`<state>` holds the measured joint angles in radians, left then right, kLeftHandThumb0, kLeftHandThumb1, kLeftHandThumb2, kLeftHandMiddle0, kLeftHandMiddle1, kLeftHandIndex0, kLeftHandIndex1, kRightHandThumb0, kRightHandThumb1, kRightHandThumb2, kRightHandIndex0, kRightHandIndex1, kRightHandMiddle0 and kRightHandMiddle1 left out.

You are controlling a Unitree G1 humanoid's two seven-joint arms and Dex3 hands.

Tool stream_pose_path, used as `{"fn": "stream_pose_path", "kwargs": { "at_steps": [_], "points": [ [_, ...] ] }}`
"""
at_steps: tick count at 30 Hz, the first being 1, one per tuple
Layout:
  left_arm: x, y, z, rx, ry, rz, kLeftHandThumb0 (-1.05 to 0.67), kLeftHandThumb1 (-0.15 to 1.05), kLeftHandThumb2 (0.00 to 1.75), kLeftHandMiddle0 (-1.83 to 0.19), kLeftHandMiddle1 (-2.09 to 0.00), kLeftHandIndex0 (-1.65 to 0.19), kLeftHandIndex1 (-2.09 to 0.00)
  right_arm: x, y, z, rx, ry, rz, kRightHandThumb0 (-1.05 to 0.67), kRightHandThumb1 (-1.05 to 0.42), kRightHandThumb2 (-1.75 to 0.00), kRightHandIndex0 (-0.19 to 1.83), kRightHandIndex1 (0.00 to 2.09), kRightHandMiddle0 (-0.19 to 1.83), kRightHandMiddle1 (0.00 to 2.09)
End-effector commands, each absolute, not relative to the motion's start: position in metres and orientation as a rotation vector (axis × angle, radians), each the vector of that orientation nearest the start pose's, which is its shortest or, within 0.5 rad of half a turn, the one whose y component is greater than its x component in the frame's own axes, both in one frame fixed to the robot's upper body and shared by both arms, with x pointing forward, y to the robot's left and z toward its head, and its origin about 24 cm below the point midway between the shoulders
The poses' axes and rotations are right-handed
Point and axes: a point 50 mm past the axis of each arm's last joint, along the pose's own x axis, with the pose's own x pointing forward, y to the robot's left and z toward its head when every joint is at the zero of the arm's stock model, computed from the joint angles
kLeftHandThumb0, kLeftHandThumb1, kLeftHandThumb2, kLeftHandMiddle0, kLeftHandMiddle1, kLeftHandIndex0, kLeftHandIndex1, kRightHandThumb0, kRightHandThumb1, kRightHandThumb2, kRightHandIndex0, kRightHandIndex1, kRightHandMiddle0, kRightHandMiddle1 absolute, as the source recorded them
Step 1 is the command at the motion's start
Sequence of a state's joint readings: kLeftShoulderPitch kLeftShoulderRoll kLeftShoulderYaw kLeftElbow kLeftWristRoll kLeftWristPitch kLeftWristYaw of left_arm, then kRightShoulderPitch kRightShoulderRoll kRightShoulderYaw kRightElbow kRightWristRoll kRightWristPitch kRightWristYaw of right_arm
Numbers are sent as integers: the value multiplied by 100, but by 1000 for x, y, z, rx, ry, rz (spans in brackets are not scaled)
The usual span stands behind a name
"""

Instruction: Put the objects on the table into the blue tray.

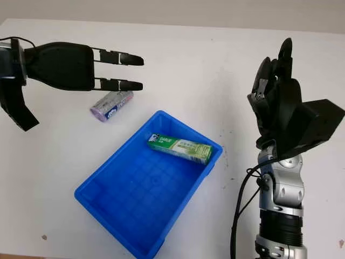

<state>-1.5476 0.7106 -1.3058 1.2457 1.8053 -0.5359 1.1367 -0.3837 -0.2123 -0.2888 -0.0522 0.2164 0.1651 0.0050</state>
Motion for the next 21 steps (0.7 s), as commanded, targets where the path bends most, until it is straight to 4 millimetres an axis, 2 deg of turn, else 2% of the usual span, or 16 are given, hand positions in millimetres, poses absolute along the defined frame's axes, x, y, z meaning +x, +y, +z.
{"fn": "stream_pose_path", "kwargs": {
  "at_steps": [1, 7, 11, 17, 21],
  "points": [
    [390, 194, 241, -2735, 1411, 815, -17, 105, 28, 13, -5, 12, -7, 303, -228, 161, 69, -331, -165, -57, -105, -71, -19, 0, -19, 0],
    [394, 190, 226, -2742, 1343, 843, -22, 105, 15, 12, -5, 11, -6, 301, -230, 160, 71, -335, -186, -58, -105, -70, -19, 0, -19, 0],
    [395, 190, 222, -2731, 1308, 827, -27, 105, 17, 11, -6, 10, -6, 300, -231, 160, 88, -338, -195, -59, -105, -69, -19, 0, -19, 0],
    [397, 193, 217, -2769, 1220, 843, -23, 105, 17, 5, -8, 4, -9, 299, -230, 161, 96, -333, -203, -60, -105, -69, -19, 0, -19, 0],
    [398, 195, 212, -2851, 1130, 879, -20, 105, 26, -3, -8, 0, -9, 298, -230, 162, 94, -337, -209, -60, -105, -70, -19, 0, -19, 0]
  ]
}}
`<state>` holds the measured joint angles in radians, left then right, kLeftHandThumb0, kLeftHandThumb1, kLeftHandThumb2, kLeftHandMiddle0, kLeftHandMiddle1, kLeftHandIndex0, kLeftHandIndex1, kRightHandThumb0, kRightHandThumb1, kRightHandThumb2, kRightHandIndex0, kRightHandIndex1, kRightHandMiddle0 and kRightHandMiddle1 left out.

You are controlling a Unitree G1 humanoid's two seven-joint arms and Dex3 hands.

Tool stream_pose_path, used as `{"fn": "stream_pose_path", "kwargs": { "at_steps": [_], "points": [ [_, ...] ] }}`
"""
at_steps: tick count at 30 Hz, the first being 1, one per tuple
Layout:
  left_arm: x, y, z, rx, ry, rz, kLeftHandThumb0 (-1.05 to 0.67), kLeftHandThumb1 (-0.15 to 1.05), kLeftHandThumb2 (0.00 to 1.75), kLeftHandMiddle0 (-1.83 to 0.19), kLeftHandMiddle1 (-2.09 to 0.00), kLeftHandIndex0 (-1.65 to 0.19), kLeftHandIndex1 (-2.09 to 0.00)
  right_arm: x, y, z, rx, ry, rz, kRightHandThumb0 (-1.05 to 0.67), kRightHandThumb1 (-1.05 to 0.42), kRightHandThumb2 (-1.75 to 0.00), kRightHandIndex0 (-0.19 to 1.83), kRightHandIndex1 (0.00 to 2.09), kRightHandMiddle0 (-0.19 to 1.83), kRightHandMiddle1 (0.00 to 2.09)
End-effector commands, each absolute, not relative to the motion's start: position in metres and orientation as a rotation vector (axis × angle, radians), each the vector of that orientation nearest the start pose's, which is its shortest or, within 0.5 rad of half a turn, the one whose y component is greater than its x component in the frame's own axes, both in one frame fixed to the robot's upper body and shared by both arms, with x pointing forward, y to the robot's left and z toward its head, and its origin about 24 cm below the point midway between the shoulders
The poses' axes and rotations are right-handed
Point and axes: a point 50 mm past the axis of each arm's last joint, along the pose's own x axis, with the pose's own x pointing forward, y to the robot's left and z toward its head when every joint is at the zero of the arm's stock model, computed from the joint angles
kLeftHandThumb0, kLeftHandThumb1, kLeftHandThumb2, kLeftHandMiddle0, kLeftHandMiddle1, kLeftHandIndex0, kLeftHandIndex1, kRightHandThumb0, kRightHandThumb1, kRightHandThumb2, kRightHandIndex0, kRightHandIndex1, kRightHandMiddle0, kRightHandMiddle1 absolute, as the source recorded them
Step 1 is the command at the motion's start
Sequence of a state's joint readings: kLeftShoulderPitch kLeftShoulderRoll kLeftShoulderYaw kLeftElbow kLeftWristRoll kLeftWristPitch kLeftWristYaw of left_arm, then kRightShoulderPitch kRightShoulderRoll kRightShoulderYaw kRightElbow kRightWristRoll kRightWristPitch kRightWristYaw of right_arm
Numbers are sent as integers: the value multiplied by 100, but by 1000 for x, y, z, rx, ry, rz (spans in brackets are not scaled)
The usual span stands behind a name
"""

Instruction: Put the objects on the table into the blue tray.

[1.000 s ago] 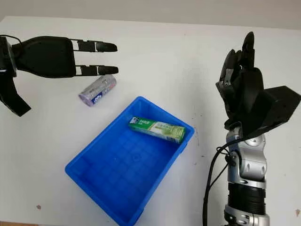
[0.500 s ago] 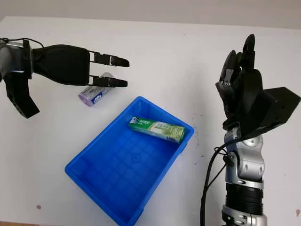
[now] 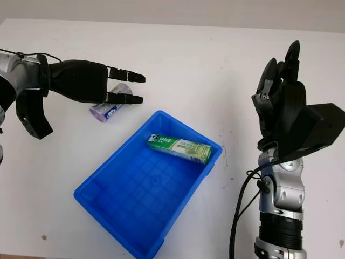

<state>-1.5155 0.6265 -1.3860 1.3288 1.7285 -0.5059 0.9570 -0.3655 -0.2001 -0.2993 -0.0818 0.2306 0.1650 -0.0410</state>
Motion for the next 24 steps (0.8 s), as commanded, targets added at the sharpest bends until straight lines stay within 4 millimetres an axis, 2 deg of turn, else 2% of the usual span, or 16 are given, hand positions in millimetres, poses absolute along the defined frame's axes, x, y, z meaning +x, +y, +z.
{"fn": "stream_pose_path", "kwargs": {
  "at_steps": [1, 4, 6, 7, 8, 9, 10, 12, 13, 15, 16, 20, 22, 23, 24],
  "points": [
    [399, 195, 211, -2855, 1127, 875, -23, 105, 37, -7, -9, -5, -10, 298, -230, 162, 98, -338, -208, -59, -105, -70, -19, 0, -19, 0],
    [399, 194, 208, -2916, 1135, 869, -29, 105, 48, -19, -9, -20, -13, 297, -231, 162, 103, -341, -205, -58, -105, -71, -19, 0, -19, 0],
    [399, 193, 206, -3038, 1147, 862, -32, 105, 54, -44, -15, -35, -17, 297, -231, 162, 105, -340, -203, -59, -105, -71, -19, 0, -19, 0],
    [399, 193, 205, -3093, 1165, 856, -33, 105, 56, -30, -85, -36, -33, 297, -231, 162, 110, -341, -203, -59, -105, -71, -19, 0, -19, 0],
    [399, 193, 204, -3123, 1161, 854, -32, 105, 56, -35, -146, -24, -85, 297, -232, 162, 113, -341, -204, -59, -105, -71, -19, 0, -19, 0],
    [400, 193, 203, -3145, 1152, 852, -32, 105, 58, -54, -183, -6, -145, 297, -232, 162, 115, -342, -205, -59, -105, -71, -19, 0, -19, 0],
    [400, 193, 202, -3149, 1140, 856, -33, 105, 59, -65, -196, 0, -170, 296, -232, 162, 114, -342, -206, -59, -105, -71, -19, 0, -19, 0],
    [400, 192, 201, -3174, 1138, 870, -33, 105, 63, -69, -207, -2, -201, 296, -232, 162, 114, -341, -208, -57, -105, -73, -19, 0, -19, 0],
    [399, 192, 200, -3203, 1142, 884, -33, 105, 64, -63, -208, -2, -205, 296, -233, 162, 119, -340, -210, -56, -105, -74, -19, 0, -19, 0],
    [399, 192, 198, -3252, 1133, 910, -36, 105, 61, -35, -209, 6, -202, 296, -232, 163, 132, -336, -217, -56, -105, -73, -19, 0, -19, 0],
    [398, 192, 197, -3262, 1143, 918, -37, 105, 60, -29, -209, 6, -198, 296, -232, 163, 136, -336, -217, -56, -105, -73, -19, 0, -19, 0],
    [397, 193, 192, -3237, 1146, 940, -37, 105, 63, -47, -209, 4, -207, 297, -232, 163, 135, -344, -214, -57, -105, -72, -19, 0, -19, 0],
    [399, 194, 190, -3240, 1071, 927, -38, 105, 69, -56, -209, -2, -209, 298, -232, 164, 138, -348, -216, -57, -105, -70, -19, 0, -19, 0],
    [400, 194, 189, -3251, 1030, 918, -40, 105, 72, -36, -209, 8, -207, 298, -232, 164, 140, -349, -217, -57, -105, -70, -19, 0, -19, 0],
    [402, 195, 190, -3291, 966, 916, -39, 105, 71, -31, -209, 10, -208, 298, -232, 164, 141, -349, -217, -57, -105, -70, -19, 0, -19, 0]
  ]
}}
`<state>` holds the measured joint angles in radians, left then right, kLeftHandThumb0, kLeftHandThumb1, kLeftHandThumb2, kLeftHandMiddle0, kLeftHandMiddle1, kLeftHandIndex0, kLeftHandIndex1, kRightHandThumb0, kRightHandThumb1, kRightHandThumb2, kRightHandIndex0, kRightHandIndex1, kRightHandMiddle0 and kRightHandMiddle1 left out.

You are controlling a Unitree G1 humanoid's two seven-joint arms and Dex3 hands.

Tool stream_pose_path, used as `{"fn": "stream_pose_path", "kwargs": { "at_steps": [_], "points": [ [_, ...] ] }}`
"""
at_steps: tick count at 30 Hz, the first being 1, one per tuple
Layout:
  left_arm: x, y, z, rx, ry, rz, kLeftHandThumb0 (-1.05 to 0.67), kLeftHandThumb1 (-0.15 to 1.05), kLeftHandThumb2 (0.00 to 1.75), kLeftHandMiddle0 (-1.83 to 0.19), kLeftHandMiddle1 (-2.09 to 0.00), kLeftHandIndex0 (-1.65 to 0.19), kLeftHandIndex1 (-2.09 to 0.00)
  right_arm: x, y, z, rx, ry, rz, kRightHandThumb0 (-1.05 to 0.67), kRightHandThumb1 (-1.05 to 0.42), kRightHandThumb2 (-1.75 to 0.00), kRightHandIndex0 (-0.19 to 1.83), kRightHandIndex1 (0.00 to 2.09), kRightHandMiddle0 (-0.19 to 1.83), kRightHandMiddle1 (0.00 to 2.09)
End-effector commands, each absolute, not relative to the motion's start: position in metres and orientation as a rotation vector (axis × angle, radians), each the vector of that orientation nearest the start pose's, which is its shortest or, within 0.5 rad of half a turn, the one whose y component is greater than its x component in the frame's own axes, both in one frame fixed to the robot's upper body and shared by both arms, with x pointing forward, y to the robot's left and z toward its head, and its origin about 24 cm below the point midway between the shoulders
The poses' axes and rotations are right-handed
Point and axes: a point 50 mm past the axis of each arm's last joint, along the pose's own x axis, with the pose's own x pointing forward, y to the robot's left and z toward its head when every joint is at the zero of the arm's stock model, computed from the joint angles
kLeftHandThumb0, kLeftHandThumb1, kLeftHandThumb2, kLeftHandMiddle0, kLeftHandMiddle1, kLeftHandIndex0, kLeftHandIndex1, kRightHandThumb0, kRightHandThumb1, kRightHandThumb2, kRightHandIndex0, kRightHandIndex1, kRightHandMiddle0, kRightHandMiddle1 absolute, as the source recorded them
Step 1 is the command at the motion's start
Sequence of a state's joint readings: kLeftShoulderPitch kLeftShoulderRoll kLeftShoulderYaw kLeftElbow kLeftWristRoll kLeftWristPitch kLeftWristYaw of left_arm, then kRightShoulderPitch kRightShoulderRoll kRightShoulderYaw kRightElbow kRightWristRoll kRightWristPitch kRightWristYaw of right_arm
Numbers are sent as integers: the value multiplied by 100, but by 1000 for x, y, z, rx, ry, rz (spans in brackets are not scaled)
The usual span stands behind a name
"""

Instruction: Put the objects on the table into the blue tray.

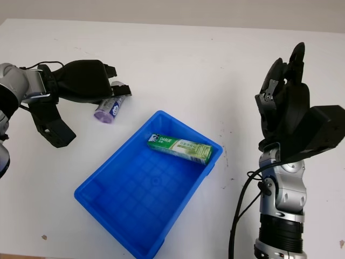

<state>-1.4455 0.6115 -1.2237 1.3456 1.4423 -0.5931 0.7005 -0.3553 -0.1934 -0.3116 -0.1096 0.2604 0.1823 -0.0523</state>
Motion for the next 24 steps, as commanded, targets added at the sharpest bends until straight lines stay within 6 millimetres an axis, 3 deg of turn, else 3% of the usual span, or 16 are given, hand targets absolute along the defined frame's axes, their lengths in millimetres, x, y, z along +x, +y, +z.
{"fn": "stream_pose_path", "kwargs": {
  "at_steps": [1, 3, 5, 7, 8, 9, 10, 12, 16, 20, 24],
  "points": [
    [402, 195, 190, -3284, 955, 894, -40, 105, 68, -29, -209, 11, -209, 298, -232, 164, 143, -350, -218, -57, -105, -69, -19, 0, -19, 0],
    [403, 195, 191, -3288, 961, 867, -46, 105, 55, -49, -209, 2, -209, 298, -233, 164, 147, -348, -224, -58, -105, -68, -19, 0, -19, 0],
    [404, 197, 193, -3436, 891, 874, -45, 105, 48, -64, -209, -4, -209, 298, -233, 165, 145, -349, -226, -57, -105, -66, -19, 0, -19, 0],
    [405, 198, 196, -3586, 857, 871, -45, 105, 44, -63, -209, 5, -208, 298, -234, 165, 143, -350, -223, -57, -105, -66, -19, 0, -19, 0],
    [405, 199, 198, -3649, 854, 856, -45, 105, 38, -65, -209, 1, -190, 297, -234, 165, 142, -350, -221, -57, -105, -66, -19, 0, -19, 0],
    [406, 199, 200, -3697, 857, 836, -45, 105, 38, -62, -209, 0, -186, 298, -234, 165, 143, -352, -218, -56, -105, -66, -19, 0, -19, 0],
    [407, 200, 203, -3738, 842, 815, -46, 105, 43, -57, -209, 4, -200, 298, -234, 165, 142, -354, -216, -55, -105, -67, -19, 0, -19, 0],
    [408, 201, 209, -3766, 868, 724, -48, 105, 45, -51, -209, 4, -207, 298, -234, 165, 137, -353, -215, -55, -105, -68, -19, 0, -19, 0],
    [408, 210, 224, -3875, 961, 530, -43, 105, 34, -51, -209, -2, -209, 298, -234, 165, 119, -349, -213, -55, -105, -68, -19, 0, -19, 0],
    [408, 218, 242, -3996, 960, 355, -42, 105, 39, -33, -209, 6, -209, 299, -234, 165, 113, -343, -208, -53, -105, -71, -19, 0, -19, 0],
    [407, 220, 262, -4028, 1112, 133, -44, 105, 34, -52, -209, -1, -209, 299, -233, 165, 97, -341, -203, -52, -105, -71, -19, 0, -19, 0]
  ]
}}
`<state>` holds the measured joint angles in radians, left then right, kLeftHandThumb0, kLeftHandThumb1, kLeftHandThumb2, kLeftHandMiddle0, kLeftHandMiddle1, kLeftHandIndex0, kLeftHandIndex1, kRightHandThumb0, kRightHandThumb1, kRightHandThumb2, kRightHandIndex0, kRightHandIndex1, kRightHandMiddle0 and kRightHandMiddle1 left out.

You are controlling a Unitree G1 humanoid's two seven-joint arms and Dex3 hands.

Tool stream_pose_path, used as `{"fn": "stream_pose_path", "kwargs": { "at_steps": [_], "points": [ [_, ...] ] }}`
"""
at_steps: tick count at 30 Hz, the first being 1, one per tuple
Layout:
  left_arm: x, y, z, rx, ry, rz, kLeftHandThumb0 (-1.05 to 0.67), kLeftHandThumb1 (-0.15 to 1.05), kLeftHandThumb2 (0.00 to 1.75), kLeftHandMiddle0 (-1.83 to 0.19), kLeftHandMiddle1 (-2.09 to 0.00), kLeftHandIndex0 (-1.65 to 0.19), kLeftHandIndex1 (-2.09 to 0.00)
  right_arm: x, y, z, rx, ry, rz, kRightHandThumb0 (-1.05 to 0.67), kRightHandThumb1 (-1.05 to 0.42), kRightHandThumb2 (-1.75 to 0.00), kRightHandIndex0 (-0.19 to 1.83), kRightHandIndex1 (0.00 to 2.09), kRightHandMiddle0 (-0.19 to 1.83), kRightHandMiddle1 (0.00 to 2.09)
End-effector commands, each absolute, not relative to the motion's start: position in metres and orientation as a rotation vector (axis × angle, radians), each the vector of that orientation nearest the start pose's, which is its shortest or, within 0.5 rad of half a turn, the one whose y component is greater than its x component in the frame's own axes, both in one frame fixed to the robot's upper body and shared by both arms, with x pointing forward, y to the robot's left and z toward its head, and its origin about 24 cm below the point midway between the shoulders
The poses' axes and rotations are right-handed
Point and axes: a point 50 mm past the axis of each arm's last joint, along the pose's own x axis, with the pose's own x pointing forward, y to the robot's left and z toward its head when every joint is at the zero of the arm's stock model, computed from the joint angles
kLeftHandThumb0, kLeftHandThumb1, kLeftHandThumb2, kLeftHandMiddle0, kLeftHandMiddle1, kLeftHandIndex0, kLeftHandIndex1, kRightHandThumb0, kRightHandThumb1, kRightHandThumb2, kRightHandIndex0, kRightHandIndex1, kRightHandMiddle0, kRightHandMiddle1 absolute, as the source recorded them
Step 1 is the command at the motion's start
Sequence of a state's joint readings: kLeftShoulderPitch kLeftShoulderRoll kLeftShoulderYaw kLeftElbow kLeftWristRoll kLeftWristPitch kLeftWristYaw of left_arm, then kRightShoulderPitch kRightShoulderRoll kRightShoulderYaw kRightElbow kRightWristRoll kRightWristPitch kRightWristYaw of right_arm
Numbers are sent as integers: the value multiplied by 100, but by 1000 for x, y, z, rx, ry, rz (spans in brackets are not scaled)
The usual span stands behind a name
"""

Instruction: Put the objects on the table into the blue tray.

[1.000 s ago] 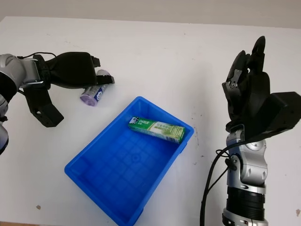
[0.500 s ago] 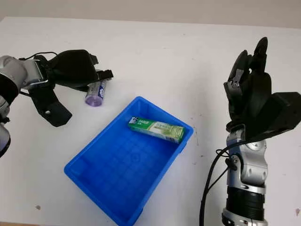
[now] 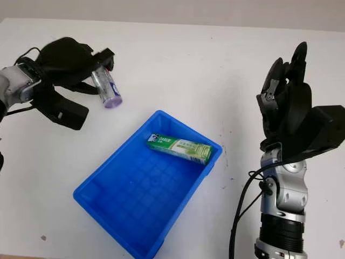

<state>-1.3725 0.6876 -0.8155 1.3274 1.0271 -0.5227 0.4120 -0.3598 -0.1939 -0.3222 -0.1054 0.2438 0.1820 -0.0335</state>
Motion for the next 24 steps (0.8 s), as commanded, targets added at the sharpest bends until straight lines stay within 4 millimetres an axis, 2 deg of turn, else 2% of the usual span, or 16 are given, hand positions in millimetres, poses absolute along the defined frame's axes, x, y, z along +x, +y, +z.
{"fn": "stream_pose_path", "kwargs": {
  "at_steps": [1, 5, 8, 11, 13, 15, 18, 24],
  "points": [
    [407, 221, 267, 2002, -565, -43, -45, 105, 36, -50, -209, -2, -209, 299, -233, 165, 97, -340, -204, -52, -105, -71, -19, 0, -19, 0],
    [402, 218, 289, 1830, -622, -7, -46, 105, 38, -37, -209, -4, -208, 301, -232, 164, 85, -340, -199, -51, -105, -71, -19, 0, -19, 0],
    [394, 211, 302, 1679, -750, -44, -48, 105, 44, -59, -209, -19, -209, 301, -232, 164, 86, -340, -196, -50, -105, -72, -19, 0, -19, 0],
    [384, 203, 309, 1598, -852, -106, -49, 105, 46, -72, -209, -22, -209, 301, -231, 164, 82, -338, -193, -49, -105, -74, -19, 0, -19, 0],
    [377, 198, 313, 1556, -920, -146, -47, 105, 45, -73, -209, -26, -209, 302, -231, 164, 86, -335, -186, -49, -105, -75, -19, 0, -19, 0],
    [370, 193, 315, 1493, -968, -192, -47, 105, 43, -61, -207, -25, -208, 303, -231, 165, 85, -336, -185, -50, -105, -74, -19, 0, -19, 0],
    [362, 186, 317, 1297, -947, -296, -46, 105, 42, -57, -207, -26, -201, 305, -231, 165, 79, -333, -185, -51, -105, -74, -19, 0, -19, 0],
    [337, 175, 313, 974, -835, -562, -39, 105, 38, -72, -209, -32, -204, 304, -230, 165, 82, -336, -171, -50, -105, -73, -19, 0, -19, 0]
  ]
}}
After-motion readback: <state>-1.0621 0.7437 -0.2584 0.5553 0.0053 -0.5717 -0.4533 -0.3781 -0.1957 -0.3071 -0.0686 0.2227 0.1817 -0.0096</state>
